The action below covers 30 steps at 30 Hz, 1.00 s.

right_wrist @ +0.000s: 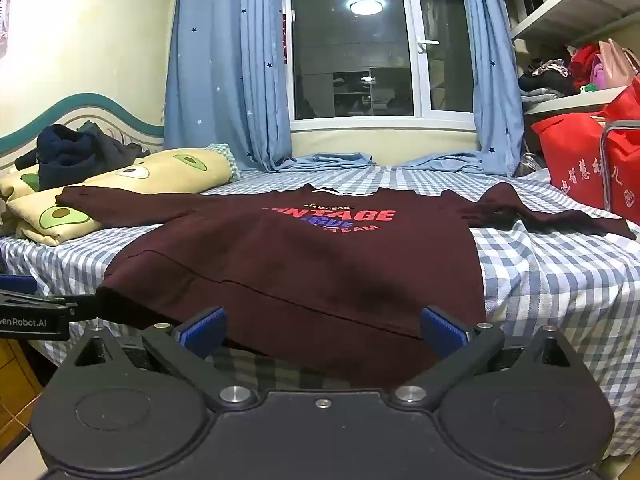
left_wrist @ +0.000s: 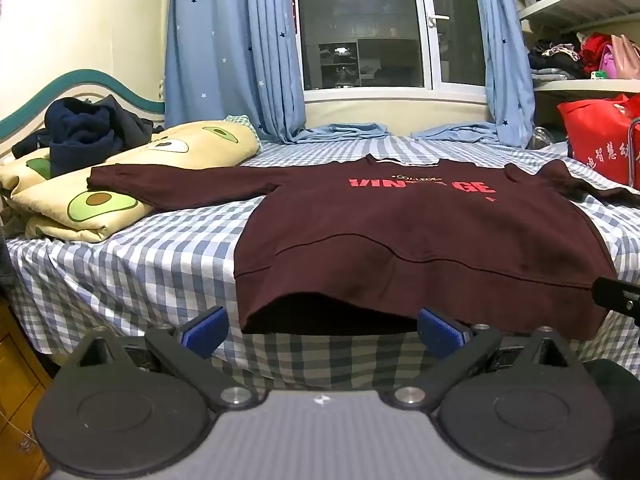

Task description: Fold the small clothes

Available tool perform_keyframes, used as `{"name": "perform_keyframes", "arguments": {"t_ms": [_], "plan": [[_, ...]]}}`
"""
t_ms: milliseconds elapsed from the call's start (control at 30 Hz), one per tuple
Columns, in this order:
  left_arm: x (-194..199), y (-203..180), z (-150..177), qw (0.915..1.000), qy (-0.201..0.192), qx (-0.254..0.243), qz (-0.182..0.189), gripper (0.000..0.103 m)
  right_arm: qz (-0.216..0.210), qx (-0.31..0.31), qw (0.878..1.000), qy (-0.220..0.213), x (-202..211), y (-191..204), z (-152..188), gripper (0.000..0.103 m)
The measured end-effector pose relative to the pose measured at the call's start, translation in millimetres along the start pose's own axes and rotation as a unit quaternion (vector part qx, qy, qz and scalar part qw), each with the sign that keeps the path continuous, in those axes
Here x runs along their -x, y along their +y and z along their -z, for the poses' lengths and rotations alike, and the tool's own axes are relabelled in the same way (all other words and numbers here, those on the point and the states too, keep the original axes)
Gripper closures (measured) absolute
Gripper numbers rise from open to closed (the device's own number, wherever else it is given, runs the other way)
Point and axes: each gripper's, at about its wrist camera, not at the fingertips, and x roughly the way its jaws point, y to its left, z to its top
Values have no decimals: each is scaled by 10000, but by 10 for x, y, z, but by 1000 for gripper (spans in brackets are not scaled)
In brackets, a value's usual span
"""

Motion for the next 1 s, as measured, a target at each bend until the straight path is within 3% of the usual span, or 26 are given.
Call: {"name": "perform_keyframes", "arguments": {"t_ms": [1000], "plan": [[-29,14,-7,9999,114,32,40,1,40,-70,10000,28,-1,-61,27,0]]}}
